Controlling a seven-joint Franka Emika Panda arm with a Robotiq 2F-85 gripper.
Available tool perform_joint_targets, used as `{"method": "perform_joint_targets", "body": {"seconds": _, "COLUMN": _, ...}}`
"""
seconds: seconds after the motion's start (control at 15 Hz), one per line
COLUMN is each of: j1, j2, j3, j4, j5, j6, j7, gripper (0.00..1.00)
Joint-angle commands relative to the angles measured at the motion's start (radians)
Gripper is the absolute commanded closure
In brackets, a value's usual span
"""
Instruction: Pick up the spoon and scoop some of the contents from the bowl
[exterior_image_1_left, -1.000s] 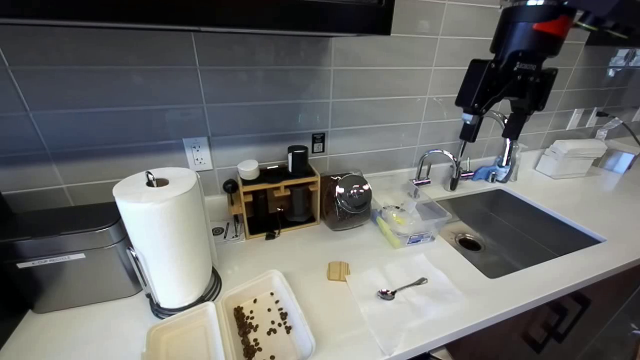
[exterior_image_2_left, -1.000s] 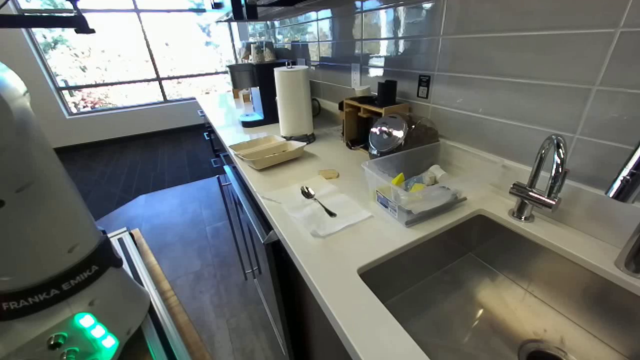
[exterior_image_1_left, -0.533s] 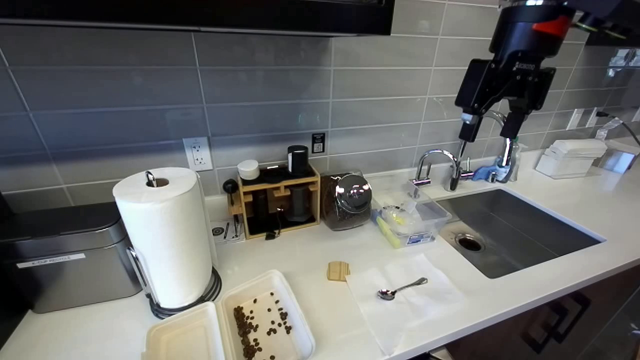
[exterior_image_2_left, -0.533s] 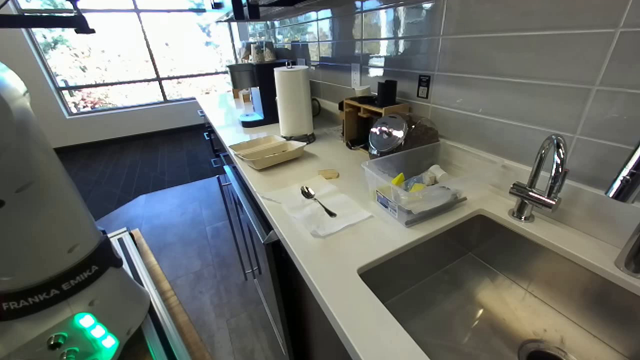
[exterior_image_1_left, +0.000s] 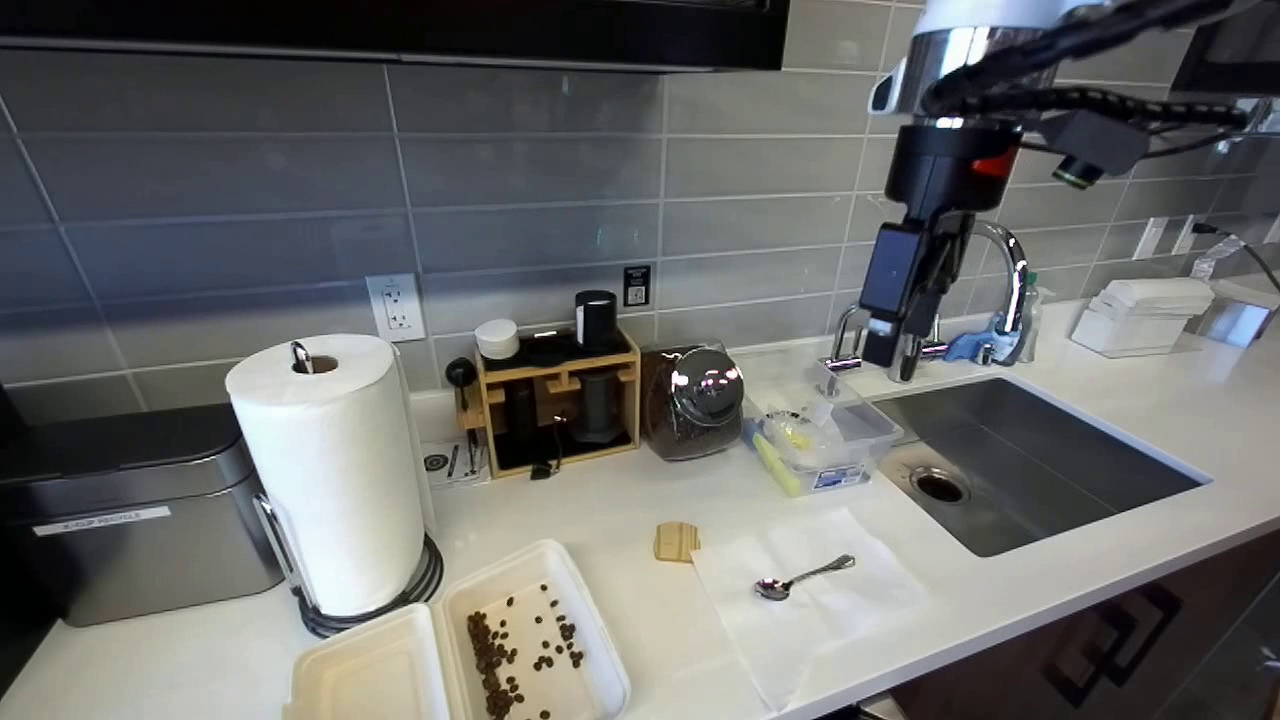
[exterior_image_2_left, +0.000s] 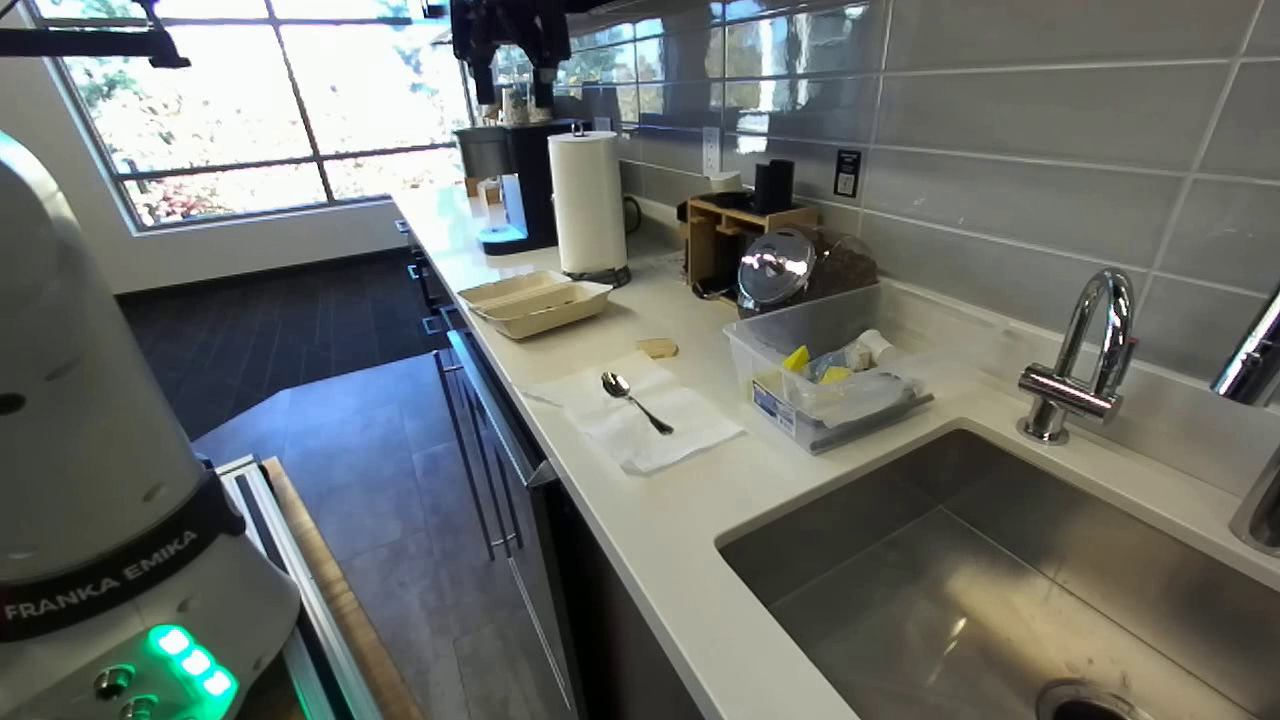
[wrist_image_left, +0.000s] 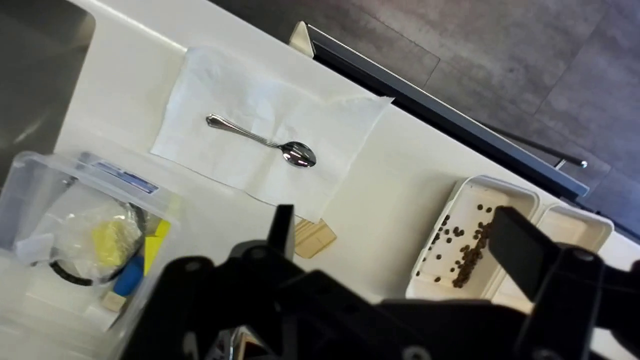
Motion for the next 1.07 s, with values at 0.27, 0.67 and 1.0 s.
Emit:
{"method": "perform_joint_targets", "body": {"seconds": 0.27, "j1": 0.033, "j2": 0.198, "j3": -0.052, "j4": -0.061, "j5": -0.094, "j6": 0.207, "j7": -0.397, "gripper": 0.00}}
{"method": "perform_joint_targets", "body": {"seconds": 0.67, "j1": 0.003, "j2": 0.351, "j3": -0.079, "j4": -0.149, "j5": -0.277, "j6": 0.452, "j7": -0.630, "gripper": 0.00}}
{"method": "perform_joint_targets", "body": {"seconds": 1.0, "j1": -0.003, "j2": 0.361, "j3": -0.074, "j4": -0.136, "j5": -0.260, "j6": 0.449, "j7": -0.605, "gripper": 0.00}}
